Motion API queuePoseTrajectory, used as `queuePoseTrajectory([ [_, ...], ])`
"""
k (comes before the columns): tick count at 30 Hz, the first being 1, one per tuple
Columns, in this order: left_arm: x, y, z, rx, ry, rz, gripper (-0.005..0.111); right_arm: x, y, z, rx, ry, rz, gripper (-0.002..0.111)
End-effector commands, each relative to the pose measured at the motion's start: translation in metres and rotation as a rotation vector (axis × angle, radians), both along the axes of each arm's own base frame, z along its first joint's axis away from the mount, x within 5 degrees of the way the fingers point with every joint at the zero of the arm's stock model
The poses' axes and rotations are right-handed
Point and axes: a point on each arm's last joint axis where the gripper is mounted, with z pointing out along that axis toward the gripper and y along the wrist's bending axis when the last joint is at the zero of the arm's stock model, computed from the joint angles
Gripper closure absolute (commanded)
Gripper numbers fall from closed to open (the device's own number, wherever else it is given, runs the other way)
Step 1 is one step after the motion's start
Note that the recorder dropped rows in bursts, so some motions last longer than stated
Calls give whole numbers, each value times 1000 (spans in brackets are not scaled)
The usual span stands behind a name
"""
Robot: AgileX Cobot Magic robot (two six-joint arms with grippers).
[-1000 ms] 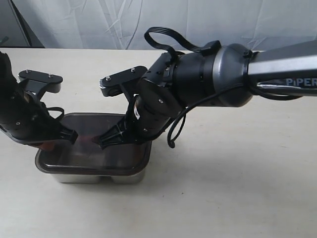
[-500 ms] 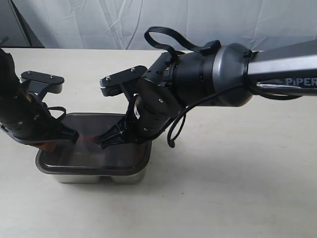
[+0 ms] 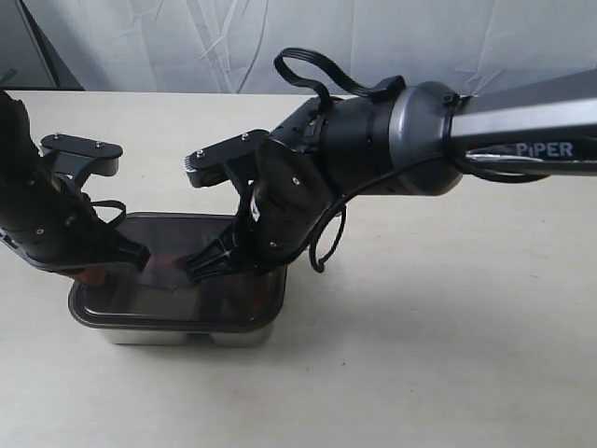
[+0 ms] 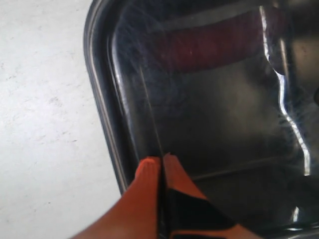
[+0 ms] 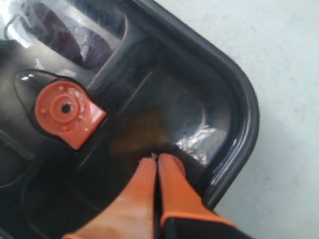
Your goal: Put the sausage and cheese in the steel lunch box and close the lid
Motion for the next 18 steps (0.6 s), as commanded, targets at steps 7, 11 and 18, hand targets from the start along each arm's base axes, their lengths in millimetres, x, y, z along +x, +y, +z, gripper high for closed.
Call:
queuePoseTrajectory([
  [7,-3,0,-16,5,58,7,107,-14,-3,-25,-79,147,-16,109],
  [11,-3,0,-11,-1,25,8,107,-12,-5,-15,-79,103,4,109],
  [18,-6,3,31,-17,-196,-13,107,-14,-17,50,2,-68,48,109],
])
